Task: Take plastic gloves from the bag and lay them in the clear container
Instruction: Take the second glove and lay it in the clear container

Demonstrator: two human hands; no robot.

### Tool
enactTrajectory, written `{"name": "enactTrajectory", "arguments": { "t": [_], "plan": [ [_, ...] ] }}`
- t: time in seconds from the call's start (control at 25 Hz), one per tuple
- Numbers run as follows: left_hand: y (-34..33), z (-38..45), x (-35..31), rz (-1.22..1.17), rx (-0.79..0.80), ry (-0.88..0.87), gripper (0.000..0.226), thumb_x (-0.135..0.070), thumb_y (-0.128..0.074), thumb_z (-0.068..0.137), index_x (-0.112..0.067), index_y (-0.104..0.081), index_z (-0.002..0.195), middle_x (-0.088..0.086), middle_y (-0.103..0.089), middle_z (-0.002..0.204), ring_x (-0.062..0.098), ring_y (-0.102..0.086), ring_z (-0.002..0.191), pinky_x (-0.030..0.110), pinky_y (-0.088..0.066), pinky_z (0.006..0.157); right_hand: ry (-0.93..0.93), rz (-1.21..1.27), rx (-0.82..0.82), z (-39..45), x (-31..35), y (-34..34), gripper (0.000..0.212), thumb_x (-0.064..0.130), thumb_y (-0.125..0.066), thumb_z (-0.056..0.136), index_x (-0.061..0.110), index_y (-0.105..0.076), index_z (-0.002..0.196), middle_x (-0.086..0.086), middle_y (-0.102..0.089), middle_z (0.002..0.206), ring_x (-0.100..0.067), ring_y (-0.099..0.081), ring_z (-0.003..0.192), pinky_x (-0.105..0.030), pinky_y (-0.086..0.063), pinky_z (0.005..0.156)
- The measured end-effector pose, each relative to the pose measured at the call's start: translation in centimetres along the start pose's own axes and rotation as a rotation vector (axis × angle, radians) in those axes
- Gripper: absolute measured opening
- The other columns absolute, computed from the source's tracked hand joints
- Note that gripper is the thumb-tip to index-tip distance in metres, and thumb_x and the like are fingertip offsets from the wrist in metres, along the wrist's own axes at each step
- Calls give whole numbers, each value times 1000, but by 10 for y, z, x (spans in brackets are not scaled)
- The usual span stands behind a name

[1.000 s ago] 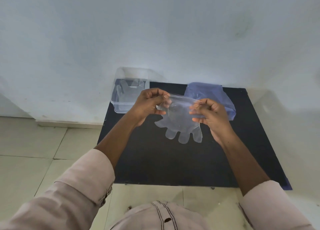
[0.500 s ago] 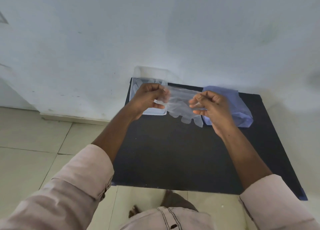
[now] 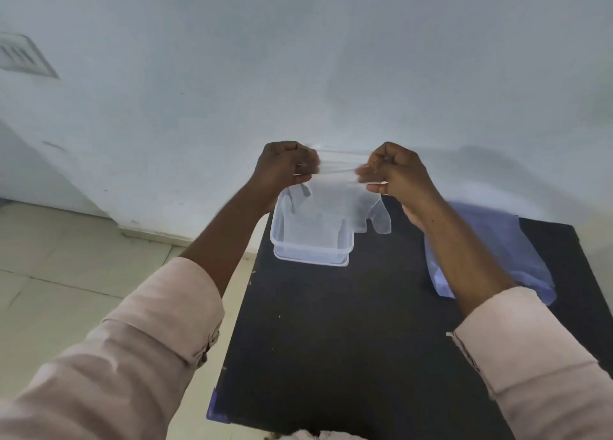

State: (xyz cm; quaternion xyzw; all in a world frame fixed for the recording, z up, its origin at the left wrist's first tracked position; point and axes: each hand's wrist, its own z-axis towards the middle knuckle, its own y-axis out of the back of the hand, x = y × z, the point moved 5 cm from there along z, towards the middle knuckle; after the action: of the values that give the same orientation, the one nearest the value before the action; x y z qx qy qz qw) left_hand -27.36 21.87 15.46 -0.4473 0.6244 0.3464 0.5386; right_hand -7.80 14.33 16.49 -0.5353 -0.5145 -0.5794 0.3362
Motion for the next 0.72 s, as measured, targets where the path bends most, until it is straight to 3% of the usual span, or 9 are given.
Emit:
{"name": "enactTrajectory", "arguments": {
  "t": [0.2, 0.36, 0.44, 0.52, 0.6, 0.72],
  "plan": [
    [12, 70, -6, 69, -122, 15, 14, -4, -62, 84, -10, -69, 73, 8, -68, 80, 19, -63, 77, 34, -50, 85, -1, 0, 0, 86, -4, -8, 28, 2, -47, 87, 21, -54, 68, -13, -68, 91, -19, -70, 87, -34, -46, 80],
    [19, 98, -24, 83, -191, -204, 19, -12, -63, 77, -23, -72, 64, 3, -70, 82, 16, -60, 83, 30, -45, 81, 286, -131, -134, 120, 6, -7, 13, 16, -54, 86, 8, -54, 75, -27, -64, 88, -27, -57, 79, -29, -39, 71],
    [21, 102, -30, 86, -215, -350, 14, -15, -65, 77, -23, -73, 69, 3, -71, 85, 14, -63, 84, 27, -46, 79, 441, -92, -218, 119, 9, -4, 17, 24, -54, 90, 13, -52, 76, -18, -64, 79, -17, -54, 71, -20, -38, 65],
    [22, 101, -19, 118, -230, -431, 7, -14, -67, 79, -16, -74, 79, 11, -72, 91, 18, -66, 87, 29, -51, 81, 510, -43, -248, 108, -3, -10, 12, 20, -52, 93, 19, -53, 81, -2, -70, 85, -4, -61, 82, -16, -43, 71],
    [23, 97, 9, 201, -219, -466, 7, -8, -66, 80, -5, -71, 85, 19, -69, 95, 25, -66, 89, 35, -51, 81, 469, -54, -217, 99, -33, -18, 10, 14, -52, 95, 18, -55, 86, 0, -71, 102, -6, -65, 99, -19, -47, 82],
    [25, 92, 64, 391, -140, -437, 2, -3, -68, 84, -3, -69, 86, 21, -66, 100, 27, -64, 94, 39, -49, 86, 309, -148, -132, 91, -89, -32, 13, 16, -53, 97, 8, -60, 89, -4, -70, 112, -7, -63, 102, -14, -45, 87]
  ]
}}
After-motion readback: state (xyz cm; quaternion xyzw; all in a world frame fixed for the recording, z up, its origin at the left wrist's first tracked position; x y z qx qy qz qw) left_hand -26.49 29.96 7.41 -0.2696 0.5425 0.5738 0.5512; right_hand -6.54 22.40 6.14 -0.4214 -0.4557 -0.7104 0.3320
